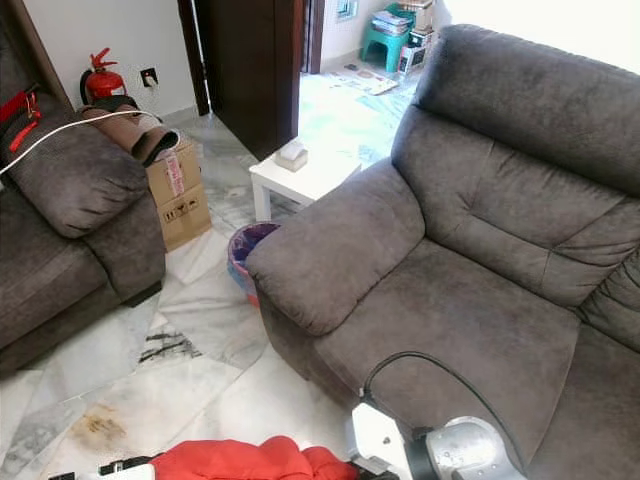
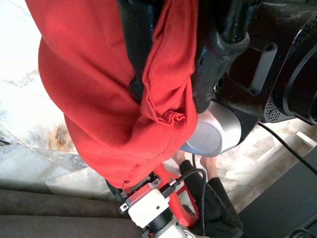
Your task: Move the pillow to the sofa from floor
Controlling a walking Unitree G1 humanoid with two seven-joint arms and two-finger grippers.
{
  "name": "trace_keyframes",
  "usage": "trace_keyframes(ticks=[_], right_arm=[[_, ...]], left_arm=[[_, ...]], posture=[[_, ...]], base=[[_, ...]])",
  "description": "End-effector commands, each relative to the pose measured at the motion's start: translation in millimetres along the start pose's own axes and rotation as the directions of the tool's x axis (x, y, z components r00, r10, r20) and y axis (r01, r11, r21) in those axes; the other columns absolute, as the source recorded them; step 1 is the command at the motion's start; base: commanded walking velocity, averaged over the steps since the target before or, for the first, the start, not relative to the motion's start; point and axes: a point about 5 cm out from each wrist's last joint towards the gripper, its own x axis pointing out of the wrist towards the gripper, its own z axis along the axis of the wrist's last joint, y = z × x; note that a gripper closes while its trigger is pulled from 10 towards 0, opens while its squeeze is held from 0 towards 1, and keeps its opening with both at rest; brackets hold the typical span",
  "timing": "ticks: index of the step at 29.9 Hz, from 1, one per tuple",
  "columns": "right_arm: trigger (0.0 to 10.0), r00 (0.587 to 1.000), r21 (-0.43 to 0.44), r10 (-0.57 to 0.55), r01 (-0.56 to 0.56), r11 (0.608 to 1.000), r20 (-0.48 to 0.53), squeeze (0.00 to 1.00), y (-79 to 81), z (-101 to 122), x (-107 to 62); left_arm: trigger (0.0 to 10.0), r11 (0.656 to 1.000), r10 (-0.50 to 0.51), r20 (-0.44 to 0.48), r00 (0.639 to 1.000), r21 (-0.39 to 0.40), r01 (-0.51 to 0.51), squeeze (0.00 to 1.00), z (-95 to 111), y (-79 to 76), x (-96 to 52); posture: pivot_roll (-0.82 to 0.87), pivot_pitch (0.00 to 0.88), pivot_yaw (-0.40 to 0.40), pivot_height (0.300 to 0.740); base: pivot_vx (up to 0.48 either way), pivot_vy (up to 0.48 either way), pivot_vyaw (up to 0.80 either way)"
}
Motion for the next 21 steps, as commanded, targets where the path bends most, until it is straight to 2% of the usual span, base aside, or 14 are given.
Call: trace_keyframes(ticks=[1,21], right_arm=[[10.0,0.997,-0.079,0.047,-0.041,0.996,0.067,0.00,2.3,17,5.8],[10.0,0.998,-0.059,0.016,-0.013,0.998,0.054,0.00,0.2,7,11.5]], left_arm=[[0.0,1.000,-0.005,0.034,0.999,-0.006,0.005,0.00,7,-0.8,3.7],[0.0,1.000,-0.019,0.085,0.996,-0.023,0.021,0.00,22,-1.2,9.3]], posture=[[0.06,0.121,-0.057,0.740],[0.06,0.113,-0.054,0.740]], base=[[0.000,0.000,0.00],[0.000,0.000,0.00]])
